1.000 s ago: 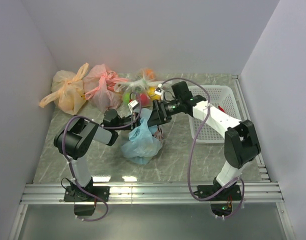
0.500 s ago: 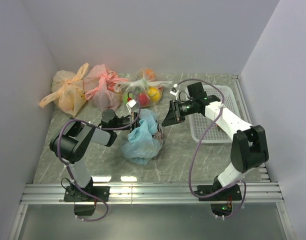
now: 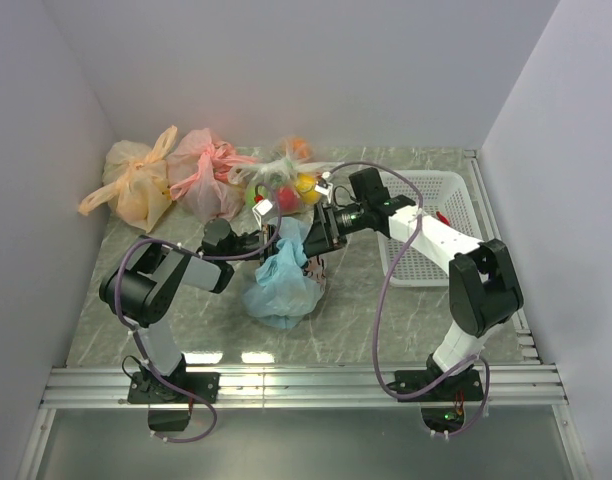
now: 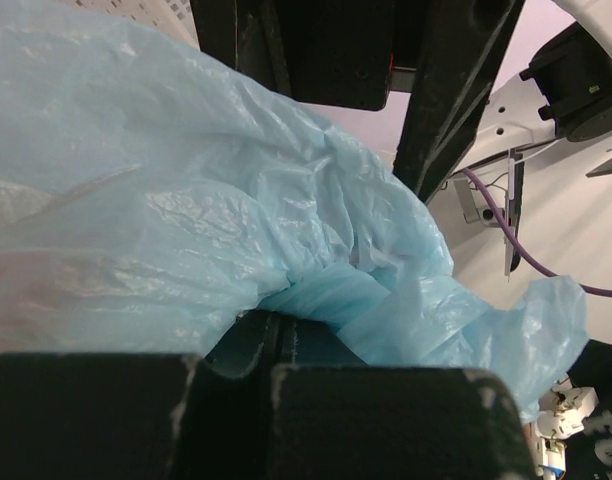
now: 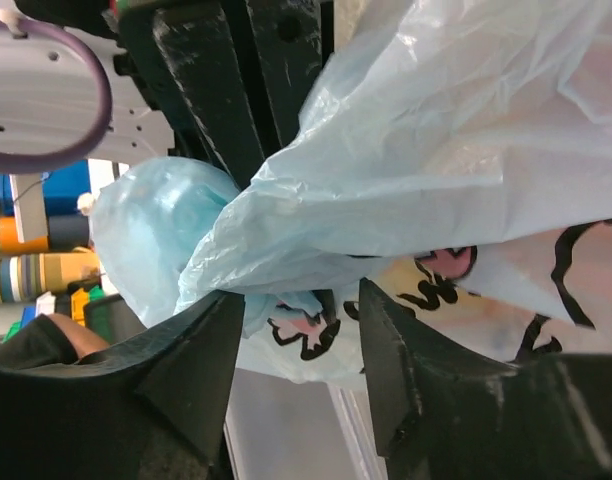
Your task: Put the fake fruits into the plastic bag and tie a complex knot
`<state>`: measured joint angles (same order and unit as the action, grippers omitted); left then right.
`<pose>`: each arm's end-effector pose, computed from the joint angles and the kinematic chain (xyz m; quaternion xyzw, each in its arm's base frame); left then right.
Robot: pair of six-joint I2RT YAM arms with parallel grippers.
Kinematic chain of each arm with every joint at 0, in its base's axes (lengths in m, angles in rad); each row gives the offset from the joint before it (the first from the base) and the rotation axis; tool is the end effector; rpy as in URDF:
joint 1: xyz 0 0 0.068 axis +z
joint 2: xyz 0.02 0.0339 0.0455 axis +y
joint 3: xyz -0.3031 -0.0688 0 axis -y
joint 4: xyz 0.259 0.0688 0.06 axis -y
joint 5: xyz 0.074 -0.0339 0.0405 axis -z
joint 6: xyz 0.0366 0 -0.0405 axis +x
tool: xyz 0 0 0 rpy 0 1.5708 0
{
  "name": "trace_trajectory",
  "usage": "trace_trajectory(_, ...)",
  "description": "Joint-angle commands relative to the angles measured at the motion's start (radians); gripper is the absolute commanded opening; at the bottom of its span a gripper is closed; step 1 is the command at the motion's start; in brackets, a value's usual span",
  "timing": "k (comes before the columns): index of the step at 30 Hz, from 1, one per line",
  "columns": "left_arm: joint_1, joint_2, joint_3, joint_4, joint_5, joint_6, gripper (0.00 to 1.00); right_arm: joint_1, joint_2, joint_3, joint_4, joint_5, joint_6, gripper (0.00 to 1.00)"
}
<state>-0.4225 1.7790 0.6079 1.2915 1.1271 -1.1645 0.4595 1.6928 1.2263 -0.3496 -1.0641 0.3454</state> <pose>0.2854 -0.1645 0.2056 0.1693 0.6675 -0.6995 0.1911 0.3247 0.1964 0.2846 -0.2323 0.7892 0.5583 0.1074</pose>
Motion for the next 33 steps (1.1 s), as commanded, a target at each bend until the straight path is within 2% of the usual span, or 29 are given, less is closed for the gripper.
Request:
trace_trajectory(1, -0.005, -0.027, -0.008, 0.117, 0.005, 0.037, 0.01, 0.022, -0.019, 0.05, 0.072, -0.024, 0.047, 0.58)
trace_trajectory(5, -0.012, -0.007, 0.0, 0.195, 0.011, -0.003, 0.01, 0.06, 0.031, 0.088, 0.049, 0.023, 0.046, 0.61)
trace_trajectory(9, -0.022, 0.003, 0.006, 0.224, 0.007, -0.008, 0.01, 0.079, 0.085, 0.091, 0.095, 0.021, 0.102, 0.62)
trace_trajectory(16, -0.03, -0.006, 0.015, 0.158, 0.0, 0.06, 0.01, 0.105, 0.133, 0.033, 0.348, -0.034, 0.319, 0.62)
trace_trajectory(18, -0.029, -0.01, 0.018, 0.144, 0.0, 0.069, 0.0, 0.097, 0.139, 0.059, 0.295, -0.048, 0.25, 0.6)
trace_trajectory(19, -0.027, -0.019, 0.015, 0.143, 0.003, 0.071, 0.0, 0.088, 0.134, 0.07, 0.177, -0.04, 0.195, 0.59)
trace_trajectory(22, -0.024, -0.035, 0.0, 0.137, 0.003, 0.078, 0.0, 0.041, 0.085, 0.081, -0.027, -0.016, -0.033, 0.59)
trace_trajectory(23, -0.024, -0.038, -0.005, 0.14, 0.005, 0.075, 0.0, 0.027, 0.053, 0.078, -0.072, -0.014, -0.137, 0.59)
trace_trajectory(25, -0.024, -0.038, -0.01, 0.155, 0.005, 0.071, 0.01, -0.004, 0.007, 0.065, -0.158, -0.013, -0.216, 0.59)
trace_trajectory(29, -0.021, -0.029, -0.011, 0.196, 0.014, 0.036, 0.01, -0.025, -0.038, 0.03, -0.23, -0.019, -0.351, 0.59)
trace_trajectory(33, -0.022, -0.017, -0.005, 0.219, 0.019, 0.016, 0.01, -0.025, -0.065, 0.001, -0.209, 0.0, -0.405, 0.56)
